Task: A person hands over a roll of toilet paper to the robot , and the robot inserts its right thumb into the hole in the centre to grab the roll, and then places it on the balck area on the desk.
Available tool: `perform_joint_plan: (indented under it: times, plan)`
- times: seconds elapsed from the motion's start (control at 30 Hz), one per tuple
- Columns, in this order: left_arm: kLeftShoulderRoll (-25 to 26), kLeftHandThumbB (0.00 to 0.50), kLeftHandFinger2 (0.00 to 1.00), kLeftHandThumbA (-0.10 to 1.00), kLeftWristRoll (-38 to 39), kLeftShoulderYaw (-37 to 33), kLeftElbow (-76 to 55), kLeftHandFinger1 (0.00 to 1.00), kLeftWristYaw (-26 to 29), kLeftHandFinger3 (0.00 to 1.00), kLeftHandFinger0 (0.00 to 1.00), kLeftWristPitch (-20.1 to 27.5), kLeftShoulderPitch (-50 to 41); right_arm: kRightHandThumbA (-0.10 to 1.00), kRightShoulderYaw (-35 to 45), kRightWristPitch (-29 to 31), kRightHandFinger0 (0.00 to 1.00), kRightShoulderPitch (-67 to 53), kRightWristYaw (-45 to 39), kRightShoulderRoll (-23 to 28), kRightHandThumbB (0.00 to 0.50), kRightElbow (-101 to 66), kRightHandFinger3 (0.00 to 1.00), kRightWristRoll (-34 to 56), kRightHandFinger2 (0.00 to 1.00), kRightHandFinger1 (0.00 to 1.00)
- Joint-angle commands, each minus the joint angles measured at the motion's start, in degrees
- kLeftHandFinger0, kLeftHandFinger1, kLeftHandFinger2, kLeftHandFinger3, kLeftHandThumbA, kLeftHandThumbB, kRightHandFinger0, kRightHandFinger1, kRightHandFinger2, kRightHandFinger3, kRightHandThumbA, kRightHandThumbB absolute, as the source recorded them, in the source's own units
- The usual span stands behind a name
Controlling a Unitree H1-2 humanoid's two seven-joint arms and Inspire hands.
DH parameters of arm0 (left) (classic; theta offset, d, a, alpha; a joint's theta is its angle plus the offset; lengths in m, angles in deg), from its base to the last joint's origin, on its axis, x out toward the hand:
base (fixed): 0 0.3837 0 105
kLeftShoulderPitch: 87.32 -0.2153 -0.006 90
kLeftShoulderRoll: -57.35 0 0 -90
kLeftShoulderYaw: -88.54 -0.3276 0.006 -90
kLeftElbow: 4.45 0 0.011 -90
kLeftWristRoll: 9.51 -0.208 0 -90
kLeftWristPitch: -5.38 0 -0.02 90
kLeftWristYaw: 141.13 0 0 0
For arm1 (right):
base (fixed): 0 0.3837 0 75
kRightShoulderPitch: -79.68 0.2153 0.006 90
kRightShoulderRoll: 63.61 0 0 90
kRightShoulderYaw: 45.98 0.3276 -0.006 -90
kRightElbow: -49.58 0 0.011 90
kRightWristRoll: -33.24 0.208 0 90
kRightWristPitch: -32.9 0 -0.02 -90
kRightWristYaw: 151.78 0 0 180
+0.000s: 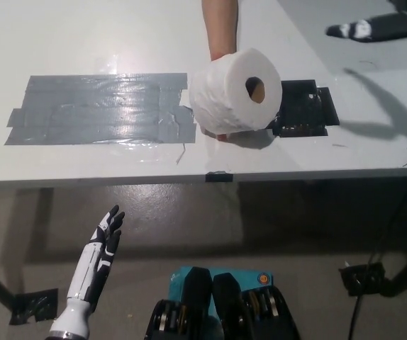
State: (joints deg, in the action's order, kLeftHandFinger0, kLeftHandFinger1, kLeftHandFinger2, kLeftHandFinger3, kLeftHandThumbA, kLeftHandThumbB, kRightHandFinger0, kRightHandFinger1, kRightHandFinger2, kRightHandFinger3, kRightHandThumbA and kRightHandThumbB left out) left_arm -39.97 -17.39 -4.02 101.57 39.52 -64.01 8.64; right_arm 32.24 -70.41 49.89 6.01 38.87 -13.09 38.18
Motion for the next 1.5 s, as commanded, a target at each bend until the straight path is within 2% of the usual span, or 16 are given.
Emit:
perform_joint_plan:
  times: [0.0, 0.03, 0.1, 0.2, 0.27, 0.33, 0.4, 0.47, 0.6, 0.67, 0.7, 0.87, 1.1, 1.13, 1.23, 1.47]
  plan:
    - [0.51, 0.206, 1.0, 0.98, -0.01, 0.18, -2.3, 1.0, -0.22, 1.0, 1.0, 1.23, 0.86, 0.93, -6.21, 0.25, 1.0, 13.24, -8.48, -1.39, 0.388, 12.58, 1.0, -5.9, 1.0, 1.0]
    - [0.49, 0.207, 1.0, 0.98, -0.08, 0.15, -2.21, 1.0, -0.19, 1.0, 1.0, 1.34, 0.98, 0.95, -7.49, 1.9, 1.0, 14.59, -8.71, -2.05, 0.364, 15.03, 1.0, -6.92, 1.0, 1.0]
    - [0.56, 0.202, 1.0, 0.99, -0.25, 0.04, -2.31, 1.0, -0.24, 1.0, 1.0, 1.48, 0.96, 0.94, -9.67, 1.58, 1.0, 17.28, -7.35, -4.06, 0.389, 20.25, 1.0, -9.09, 1.0, 1.0]
    - [0.52, 0.209, 1.0, 0.99, -0.14, 0.01, -1.97, 1.0, -0.26, 1.0, 1.0, 1.92, 1.24, 0.84, -9.8, 3.41, 1.0, 19.05, -5.46, -6.7, 0.361, 25.45, 1.0, -8.82, 1.0, 1.0]
    - [0.48, 0.209, 1.0, 0.99, -0.14, 0.07, -1.95, 1.0, -0.17, 1.0, 1.0, 1.95, 1.36, 0.85, -10.78, 3.62, 1.0, 19.6, -4.66, -7.6, 0.397, 27.23, 1.0, -10.22, 1.0, 1.0]
    - [0.48, 0.205, 1.0, 0.98, 0.15, 0.07, -2.17, 1.0, -0.37, 1.0, 1.0, 1.71, 1.37, 0.94, -12.88, 2.85, 1.0, 20.75, -5.8, -8.75, 0.432, 29.83, 1.0, -12.31, 1.0, 1.0]
    - [0.43, 0.188, 1.0, 0.96, 0.11, 0.1, -2.19, 1.0, -0.21, 1.0, 1.0, 2.37, 1.43, 0.93, -13.27, 2.39, 1.0, 21.18, -4.55, -10.18, 0.46, 31.97, 1.0, -13.01, 1.0, 1.0]
    - [0.43, 0.189, 1.0, 0.96, -0.1, 0.03, -2.24, 1.0, -0.17, 1.0, 1.0, 2.37, 1.55, 0.91, -12.78, 3.09, 1.0, 21.22, -5.06, -10.86, 0.438, 33.48, 1.0, -12.54, 1.0, 1.0]
    - [0.57, 0.186, 1.0, 0.97, -0.06, -0.04, -2.27, 1.0, -0.36, 1.0, 1.0, 2.41, 1.6, 0.91, -12.56, 3.36, 1.0, 21.11, -4.79, -12.04, 0.436, 35.79, 1.0, -13.66, 1.0, 1.0]
    - [0.6, 0.18, 1.0, 0.97, -0.19, -0.13, -2.18, 1.0, -0.39, 1.0, 1.0, 2.41, 1.74, 0.91, -12.59, 3.63, 1.0, 21.08, -4.35, -12.22, 0.457, 36.44, 1.0, -14.32, 1.0, 1.0]
    - [0.53, 0.181, 1.0, 0.97, -0.48, -0.15, -2.21, 1.0, -0.21, 1.0, 1.0, 2.38, 1.74, 0.87, -11.75, 3.22, 1.0, 20.77, -3.93, -12.56, 0.483, 37.07, 1.0, -13.82, 1.0, 1.0]
    - [0.55, 0.178, 1.0, 0.96, -0.48, -0.17, -2.0, 1.0, -0.19, 1.0, 1.0, 2.74, 1.85, 0.95, -13.24, 4.48, 1.0, 19.31, -4.05, -11.88, 0.498, 35.54, 1.0, -16.81, 1.0, 1.0]
    - [0.71, 0.176, 1.0, 0.96, -0.53, 0.04, -1.53, 1.0, -0.02, 1.0, 1.0, 3.26, 2.14, 0.93, -13.46, 4.23, 1.0, 19.59, -4.07, -11.45, 0.498, 36.18, 1.0, -19.06, 1.0, 1.0]
    - [0.7, 0.179, 1.0, 0.96, -0.32, 0.03, -1.57, 1.0, -0.2, 1.0, 1.0, 3.1, 2.21, 0.92, -13.13, 3.64, 1.0, 19.43, -4.39, -11.23, 0.457, 35.45, 1.0, -18.99, 1.0, 1.0]
    - [0.73, 0.181, 1.0, 0.96, -0.44, -0.02, -1.42, 1.0, -0.22, 1.0, 1.0, 3.19, 2.3, 0.9, -12.12, 3.91, 1.0, 19.35, -4.51, -11.37, 0.456, 35.8, 1.0, -18.7, 1.0, 1.0]
    - [0.68, 0.182, 1.0, 0.97, -0.98, -0.09, -1.49, 1.0, 0.02, 1.0, 1.0, 3.3, 2.21, 1.0, -12.57, 5.16, 1.0, 18.58, -2.15, -12.36, 0.459, 35.06, 1.0, -20.6, 1.0, 1.0]
